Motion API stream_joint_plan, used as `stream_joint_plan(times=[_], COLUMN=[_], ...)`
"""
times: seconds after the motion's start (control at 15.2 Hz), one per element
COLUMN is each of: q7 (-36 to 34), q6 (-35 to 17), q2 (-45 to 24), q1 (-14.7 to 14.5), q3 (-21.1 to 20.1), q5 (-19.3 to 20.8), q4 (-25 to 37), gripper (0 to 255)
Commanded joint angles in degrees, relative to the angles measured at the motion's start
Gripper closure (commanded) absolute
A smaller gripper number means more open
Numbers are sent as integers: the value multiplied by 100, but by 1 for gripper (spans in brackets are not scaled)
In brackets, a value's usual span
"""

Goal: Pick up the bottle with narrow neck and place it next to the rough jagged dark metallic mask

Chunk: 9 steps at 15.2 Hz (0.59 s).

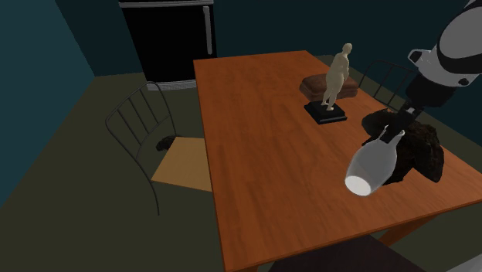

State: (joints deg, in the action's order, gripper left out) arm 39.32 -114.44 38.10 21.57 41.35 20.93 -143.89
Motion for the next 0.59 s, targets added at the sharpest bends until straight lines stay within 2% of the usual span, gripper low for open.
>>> stream_joint_plan(times=[0.0, 0.13, 0.4, 0.53], q7=[0, 0, 15, 15], q6=[0, 0, 775, 775], q2=[0, 0, 191, 192], q1=[0, 0, 16, 17], q3=[0, 0, -275, -276], q5=[0, 0, -138, -138], q4=[0, 0, 580, 579], gripper=[0, 0, 0, 0])
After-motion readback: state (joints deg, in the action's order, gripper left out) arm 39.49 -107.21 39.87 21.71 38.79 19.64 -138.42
